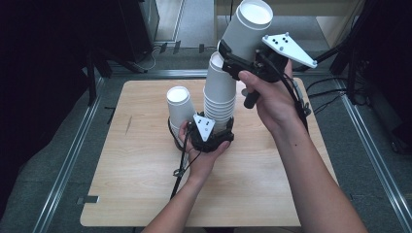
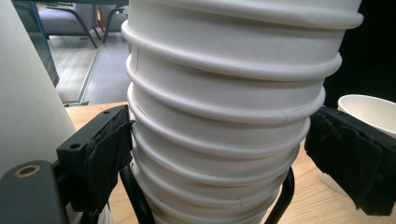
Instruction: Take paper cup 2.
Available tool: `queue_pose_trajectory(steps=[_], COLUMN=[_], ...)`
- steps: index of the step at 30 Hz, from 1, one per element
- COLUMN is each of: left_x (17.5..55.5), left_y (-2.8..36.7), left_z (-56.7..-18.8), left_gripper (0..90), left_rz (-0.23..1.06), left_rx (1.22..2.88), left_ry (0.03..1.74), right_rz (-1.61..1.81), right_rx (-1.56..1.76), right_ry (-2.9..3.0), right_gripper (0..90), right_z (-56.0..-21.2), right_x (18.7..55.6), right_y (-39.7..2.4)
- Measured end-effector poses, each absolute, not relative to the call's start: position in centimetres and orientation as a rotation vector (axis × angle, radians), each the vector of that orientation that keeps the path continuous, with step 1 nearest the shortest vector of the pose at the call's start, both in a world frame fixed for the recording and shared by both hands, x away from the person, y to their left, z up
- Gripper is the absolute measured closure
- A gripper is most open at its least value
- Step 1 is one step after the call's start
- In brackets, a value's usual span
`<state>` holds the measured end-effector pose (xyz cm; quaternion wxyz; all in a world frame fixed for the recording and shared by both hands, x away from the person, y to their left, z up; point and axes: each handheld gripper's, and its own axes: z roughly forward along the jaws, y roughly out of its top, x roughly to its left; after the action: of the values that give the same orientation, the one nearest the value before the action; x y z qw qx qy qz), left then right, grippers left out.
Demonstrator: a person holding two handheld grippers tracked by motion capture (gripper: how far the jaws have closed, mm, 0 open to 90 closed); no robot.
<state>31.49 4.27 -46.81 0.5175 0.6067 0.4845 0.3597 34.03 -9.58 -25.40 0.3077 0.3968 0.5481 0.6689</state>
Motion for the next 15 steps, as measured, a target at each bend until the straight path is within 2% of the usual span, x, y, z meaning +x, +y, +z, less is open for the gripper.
queue_pose_trajectory(steps=[15], left_x=[31.3], left_y=[4.6], left_z=[-46.6], left_gripper=[8.4], left_rz=[0.839], left_rx=[1.473], left_ry=[1.15], right_rz=[1.659], right_rx=[1.033], right_ry=[1.402], right_gripper=[11.9], right_z=[-27.3], right_x=[32.9], right_y=[-12.9])
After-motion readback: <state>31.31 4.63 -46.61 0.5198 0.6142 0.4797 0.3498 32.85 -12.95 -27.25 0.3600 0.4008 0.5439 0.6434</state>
